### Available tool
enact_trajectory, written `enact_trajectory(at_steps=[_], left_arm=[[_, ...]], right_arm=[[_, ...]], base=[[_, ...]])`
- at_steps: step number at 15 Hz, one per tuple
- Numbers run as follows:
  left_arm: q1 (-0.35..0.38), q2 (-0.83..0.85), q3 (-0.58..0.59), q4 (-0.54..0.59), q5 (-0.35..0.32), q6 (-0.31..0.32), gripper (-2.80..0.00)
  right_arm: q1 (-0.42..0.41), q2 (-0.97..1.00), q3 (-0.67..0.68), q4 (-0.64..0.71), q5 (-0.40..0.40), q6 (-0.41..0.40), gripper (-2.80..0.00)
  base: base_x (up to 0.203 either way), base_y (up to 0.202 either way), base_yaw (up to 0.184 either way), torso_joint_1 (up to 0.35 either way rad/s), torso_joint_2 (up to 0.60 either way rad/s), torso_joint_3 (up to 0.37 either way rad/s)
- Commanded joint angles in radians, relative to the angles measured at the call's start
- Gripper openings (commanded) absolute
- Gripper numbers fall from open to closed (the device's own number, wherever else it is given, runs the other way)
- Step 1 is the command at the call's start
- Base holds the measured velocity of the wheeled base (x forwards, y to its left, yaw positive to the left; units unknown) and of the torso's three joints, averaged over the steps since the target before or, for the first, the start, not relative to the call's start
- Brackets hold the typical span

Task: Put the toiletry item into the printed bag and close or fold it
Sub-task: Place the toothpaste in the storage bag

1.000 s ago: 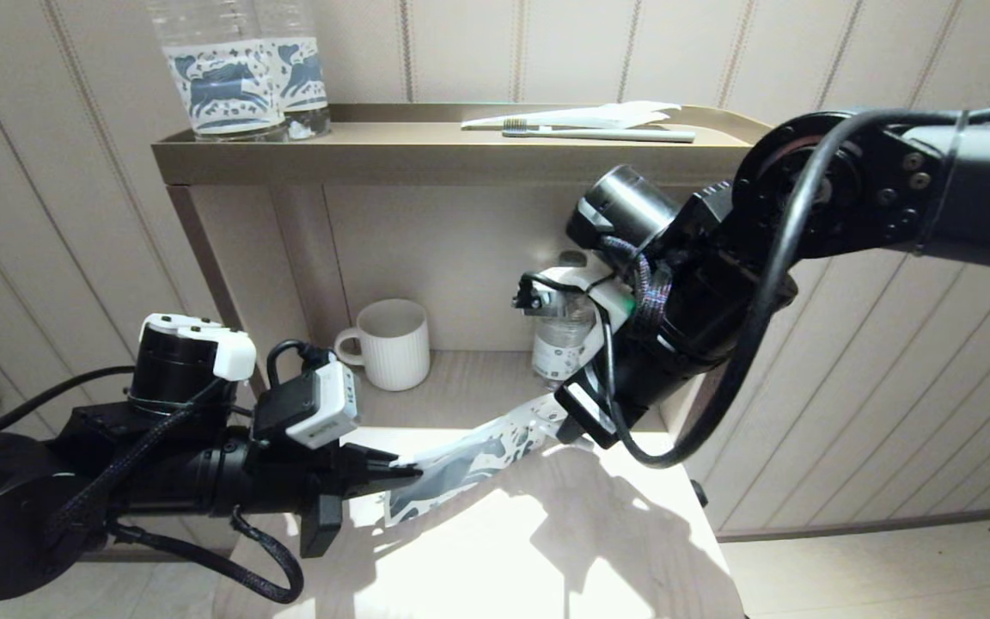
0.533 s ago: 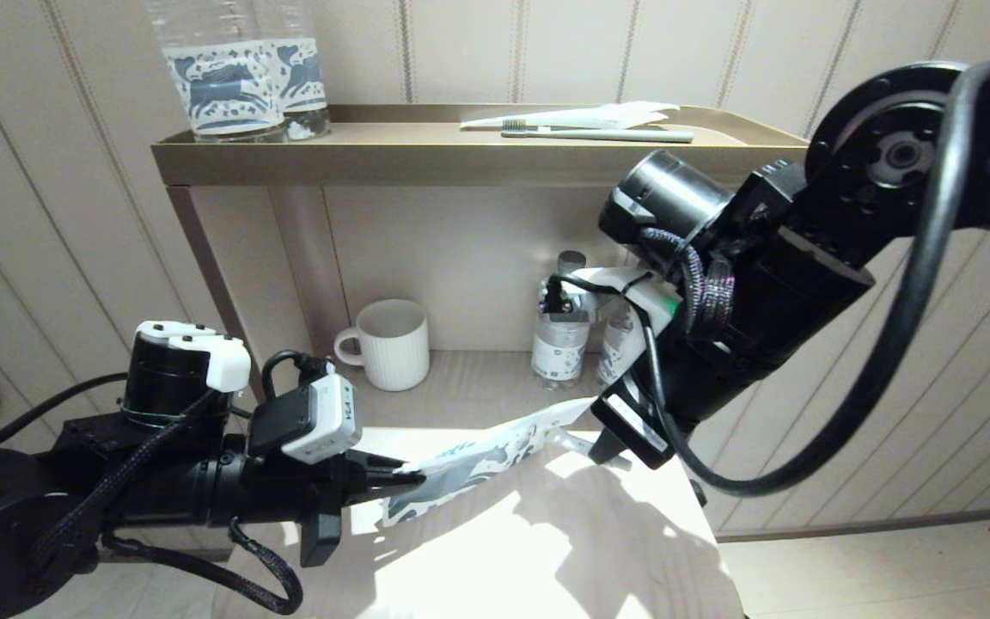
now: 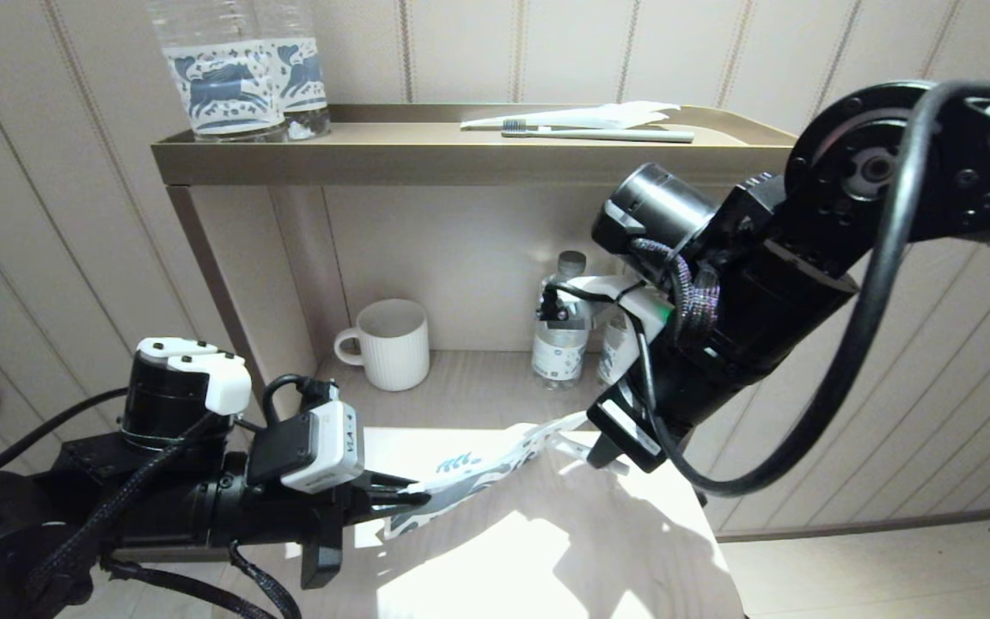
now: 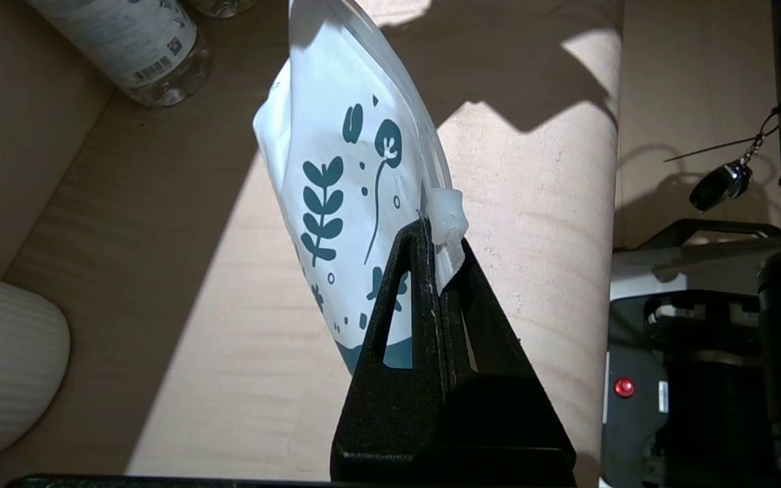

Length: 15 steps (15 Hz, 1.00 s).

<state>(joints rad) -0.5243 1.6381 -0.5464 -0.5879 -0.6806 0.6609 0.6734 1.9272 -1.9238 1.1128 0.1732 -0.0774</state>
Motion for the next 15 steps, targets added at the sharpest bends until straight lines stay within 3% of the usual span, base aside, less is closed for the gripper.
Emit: enact_trajectory(at_steps=[1,15], left_arm=[[-0.005,0.000,0.005,-0.004,-0.004,0.005,-2.80],[-0.014,0.000,0.011,-0.023,-0.004,0.005,-2.80]], right_arm=[[0.000,0.033,-0.022,0.005,0.002,-0.001,-2.80],[0.022,0.108,-0.024,-0.039,0.003,0.000,-2.80]], base=[[0.000,0.000,0.000,0.000,0.00,0.000],[0.000,0.000,0.000,0.000,0.00,0.000]])
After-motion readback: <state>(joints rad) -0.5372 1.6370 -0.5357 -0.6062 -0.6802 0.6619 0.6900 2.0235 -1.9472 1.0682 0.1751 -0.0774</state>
